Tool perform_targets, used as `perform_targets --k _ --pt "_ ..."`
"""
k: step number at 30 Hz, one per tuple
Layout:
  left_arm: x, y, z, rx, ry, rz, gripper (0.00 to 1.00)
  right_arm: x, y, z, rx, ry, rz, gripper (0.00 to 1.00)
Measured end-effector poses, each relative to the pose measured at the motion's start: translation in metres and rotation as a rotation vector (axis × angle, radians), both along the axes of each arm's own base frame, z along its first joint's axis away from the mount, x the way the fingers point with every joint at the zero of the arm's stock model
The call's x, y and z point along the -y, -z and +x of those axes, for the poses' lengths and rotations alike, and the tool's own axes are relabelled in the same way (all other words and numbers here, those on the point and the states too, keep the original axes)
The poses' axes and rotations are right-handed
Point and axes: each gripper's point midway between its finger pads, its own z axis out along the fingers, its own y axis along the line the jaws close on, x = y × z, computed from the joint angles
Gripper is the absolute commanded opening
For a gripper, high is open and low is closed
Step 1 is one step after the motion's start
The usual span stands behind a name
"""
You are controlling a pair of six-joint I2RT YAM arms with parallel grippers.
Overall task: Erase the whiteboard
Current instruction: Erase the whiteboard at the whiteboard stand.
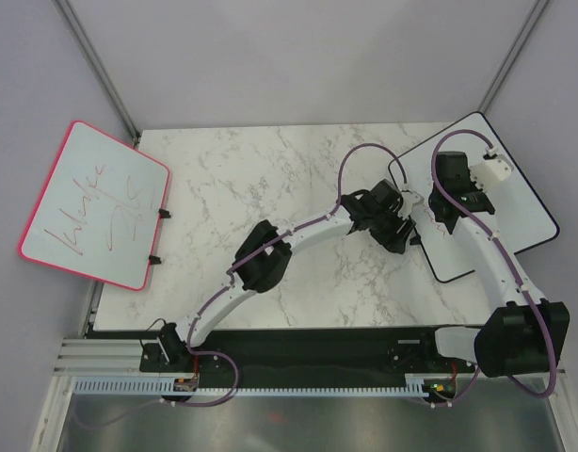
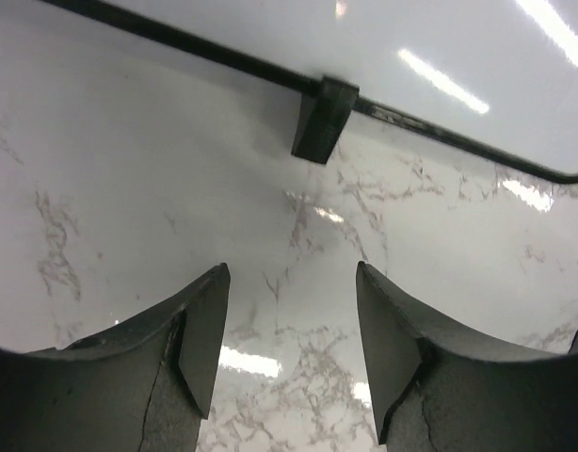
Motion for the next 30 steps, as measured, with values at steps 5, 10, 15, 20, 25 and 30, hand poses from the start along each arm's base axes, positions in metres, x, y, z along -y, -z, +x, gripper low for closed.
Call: perform_targets --k 5,10,15,20,25,30 --pt "-0.034 0.0 -0.014 -0.022 0.046 0.045 0.61 -0.001 -0.006 0.001 0.011 -0.022 -0.012 0.0" --pt "-0.095 0.001 0.007 -0.033 0.033 0.078 0.63 -0.007 -0.019 0.012 0.044 -0.098 -0.034 0.0" --pt "-0.118 -0.005 0.075 0.11 0.015 0.07 0.66 -0.01 -0.028 0.021 0.064 -0.157 -0.063 0.0" --pt "-0.094 -0.017 0.105 0.287 0.106 0.026 0.7 -0.012 -0.038 0.027 0.09 -0.181 -0.082 0.0" --pt "-0.068 -0.02 0.114 0.44 0.216 -0.004 0.91 -0.015 -0.04 0.029 0.098 -0.202 -0.074 0.0" --pt "-0.05 -0.02 0.126 0.547 0.275 -0.035 0.91 -0.018 -0.04 0.032 0.106 -0.216 -0.066 0.0"
